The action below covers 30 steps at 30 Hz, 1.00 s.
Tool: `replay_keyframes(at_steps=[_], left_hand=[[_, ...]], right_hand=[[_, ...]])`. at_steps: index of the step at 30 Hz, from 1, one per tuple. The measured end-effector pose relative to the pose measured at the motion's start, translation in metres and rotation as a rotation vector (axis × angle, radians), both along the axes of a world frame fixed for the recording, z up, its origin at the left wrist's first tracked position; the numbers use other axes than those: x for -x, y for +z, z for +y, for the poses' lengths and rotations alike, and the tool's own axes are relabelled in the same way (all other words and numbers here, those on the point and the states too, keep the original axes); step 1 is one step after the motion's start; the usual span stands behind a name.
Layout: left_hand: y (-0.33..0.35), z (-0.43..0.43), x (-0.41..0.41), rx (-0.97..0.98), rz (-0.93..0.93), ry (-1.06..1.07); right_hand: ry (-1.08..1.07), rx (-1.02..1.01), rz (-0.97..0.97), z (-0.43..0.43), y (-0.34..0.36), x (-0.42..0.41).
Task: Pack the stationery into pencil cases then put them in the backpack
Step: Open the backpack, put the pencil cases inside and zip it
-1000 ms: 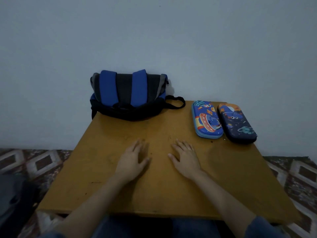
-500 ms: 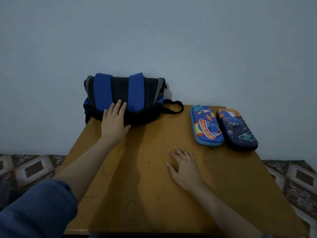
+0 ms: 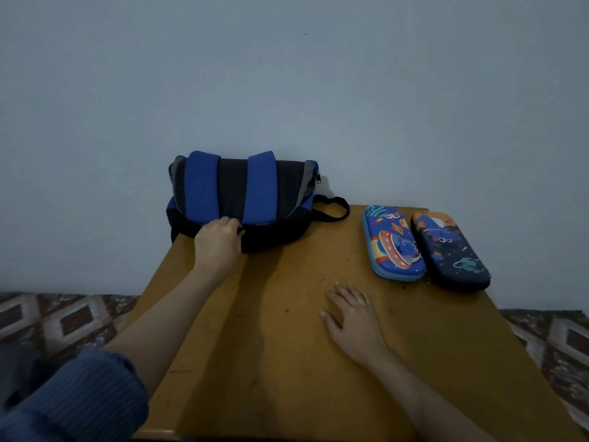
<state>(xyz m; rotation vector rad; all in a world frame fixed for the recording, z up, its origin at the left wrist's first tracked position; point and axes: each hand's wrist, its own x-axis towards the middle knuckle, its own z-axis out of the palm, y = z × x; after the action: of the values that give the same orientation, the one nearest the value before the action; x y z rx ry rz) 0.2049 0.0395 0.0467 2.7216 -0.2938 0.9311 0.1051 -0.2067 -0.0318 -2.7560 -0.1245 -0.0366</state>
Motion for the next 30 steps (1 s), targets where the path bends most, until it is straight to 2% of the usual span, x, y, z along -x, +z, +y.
replay_keyframes(at_steps=[4,10,16,18,21,25,28,30], left_hand=[[0.014,0.011,0.037,0.061,-0.133,-0.061],[0.034,0.026,0.090,0.124,-0.221,-0.090],[0.053,0.028,0.122,0.148,-0.281,-0.121],[0.059,0.030,0.130,0.153,-0.309,-0.115],[0.061,0.036,0.135,0.202,-0.353,-0.097],[0.069,0.053,0.140,0.285,-0.318,-0.003],[0.064,0.059,0.145,0.431,-0.158,0.089],[0.050,0.059,0.144,0.449,-0.022,0.107]], right_hand=[[-0.059,-0.036,-0.035,0.011,0.023,0.003],[0.127,0.072,-0.503,0.072,0.102,-0.014],[0.342,0.201,-0.397,0.104,0.142,-0.032],[0.400,0.139,-0.313,0.109,0.146,-0.030],[0.376,0.003,-0.344,0.111,0.153,-0.030],[0.188,-0.364,-0.432,0.105,0.189,-0.035],[0.061,-0.591,-0.457,0.092,0.219,-0.040],[-0.035,-0.728,-0.443,0.080,0.233,-0.042]])
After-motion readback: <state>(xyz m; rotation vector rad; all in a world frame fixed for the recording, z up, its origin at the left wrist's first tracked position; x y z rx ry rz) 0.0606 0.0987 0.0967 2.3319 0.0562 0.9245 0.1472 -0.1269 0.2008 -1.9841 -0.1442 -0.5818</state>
